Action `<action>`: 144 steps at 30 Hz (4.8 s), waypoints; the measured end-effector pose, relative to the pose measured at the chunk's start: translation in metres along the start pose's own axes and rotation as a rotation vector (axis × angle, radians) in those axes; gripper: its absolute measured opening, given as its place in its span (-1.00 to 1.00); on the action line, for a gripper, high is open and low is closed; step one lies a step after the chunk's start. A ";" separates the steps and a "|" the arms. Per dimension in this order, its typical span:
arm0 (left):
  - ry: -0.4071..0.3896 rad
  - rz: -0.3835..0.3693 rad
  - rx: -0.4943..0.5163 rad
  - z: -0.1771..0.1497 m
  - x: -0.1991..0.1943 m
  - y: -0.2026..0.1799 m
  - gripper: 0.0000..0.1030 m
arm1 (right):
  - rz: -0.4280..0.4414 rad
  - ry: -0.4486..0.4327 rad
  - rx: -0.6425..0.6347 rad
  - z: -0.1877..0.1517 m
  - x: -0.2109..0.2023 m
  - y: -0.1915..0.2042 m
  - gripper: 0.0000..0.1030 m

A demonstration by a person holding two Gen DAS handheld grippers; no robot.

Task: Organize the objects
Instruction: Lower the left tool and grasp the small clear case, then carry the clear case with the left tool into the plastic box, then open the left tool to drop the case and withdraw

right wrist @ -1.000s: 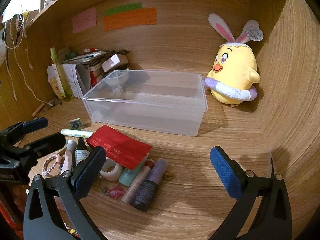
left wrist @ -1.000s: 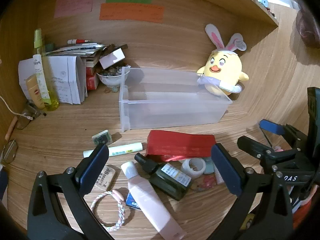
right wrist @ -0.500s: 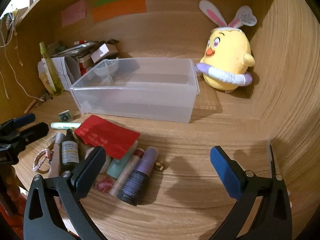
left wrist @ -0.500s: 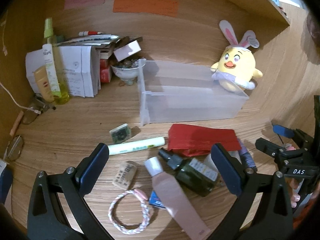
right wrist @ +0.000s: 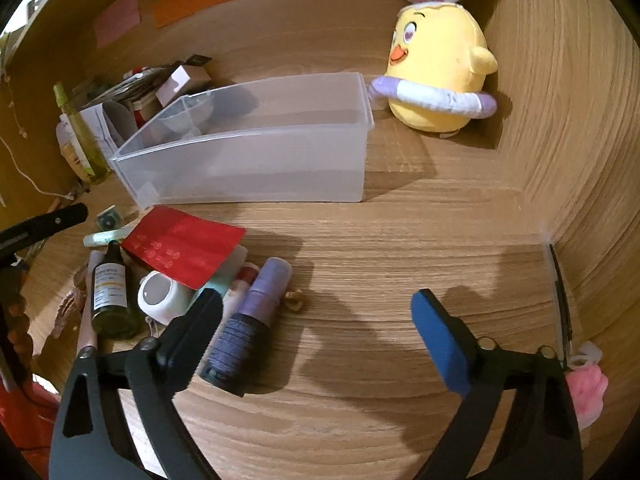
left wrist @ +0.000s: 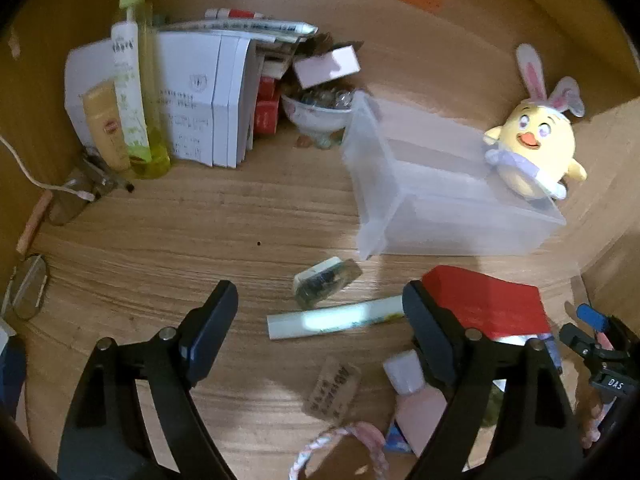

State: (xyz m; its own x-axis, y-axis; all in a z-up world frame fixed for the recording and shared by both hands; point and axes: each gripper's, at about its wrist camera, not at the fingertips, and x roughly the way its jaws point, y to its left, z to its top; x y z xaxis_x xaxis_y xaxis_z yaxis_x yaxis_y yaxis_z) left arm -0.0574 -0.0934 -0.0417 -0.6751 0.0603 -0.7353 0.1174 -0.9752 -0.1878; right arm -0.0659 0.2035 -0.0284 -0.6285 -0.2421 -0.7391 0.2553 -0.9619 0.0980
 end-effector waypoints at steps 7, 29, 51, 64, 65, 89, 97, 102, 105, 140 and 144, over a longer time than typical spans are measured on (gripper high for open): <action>0.060 -0.002 -0.022 0.008 0.023 0.006 0.57 | 0.001 0.004 0.018 0.002 0.000 -0.009 0.40; 0.076 0.020 -0.016 0.014 0.038 -0.002 -0.28 | 0.038 0.072 -0.075 0.000 0.026 0.002 -0.47; -0.104 0.033 -0.013 0.027 -0.016 -0.014 -0.30 | 0.016 -0.055 -0.075 0.024 0.005 -0.002 -0.75; -0.176 -0.039 0.033 0.047 -0.051 -0.051 -0.30 | 0.071 -0.202 -0.120 0.070 -0.018 0.007 -0.75; -0.180 -0.042 0.037 0.050 -0.053 -0.055 -0.30 | 0.082 -0.210 -0.123 0.075 -0.019 0.008 -0.75; -0.148 -0.054 0.078 0.101 -0.019 -0.082 -0.30 | 0.103 -0.280 -0.235 0.154 0.001 0.033 -0.75; -0.073 -0.071 0.091 0.104 0.012 -0.086 -0.30 | 0.101 -0.210 -0.237 0.155 0.035 0.033 -0.75; -0.006 -0.088 0.108 0.104 0.036 -0.089 -0.30 | 0.104 -0.153 -0.232 0.154 0.055 0.029 -0.75; 0.015 -0.078 0.141 0.102 0.047 -0.095 -0.30 | 0.106 -0.120 -0.228 0.152 0.065 0.026 -0.75; 0.015 -0.062 0.163 0.107 0.035 -0.098 0.31 | 0.067 -0.011 -0.274 0.137 0.098 0.035 -0.06; -0.030 -0.043 0.172 0.105 0.015 -0.096 0.47 | 0.070 -0.042 -0.289 0.139 0.086 0.039 0.16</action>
State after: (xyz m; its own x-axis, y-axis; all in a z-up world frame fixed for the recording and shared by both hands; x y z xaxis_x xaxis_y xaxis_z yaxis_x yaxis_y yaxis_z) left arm -0.1557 -0.0214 0.0335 -0.6982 0.0989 -0.7091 -0.0369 -0.9941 -0.1024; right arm -0.2126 0.1279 0.0042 -0.6305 -0.3175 -0.7083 0.4938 -0.8681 -0.0504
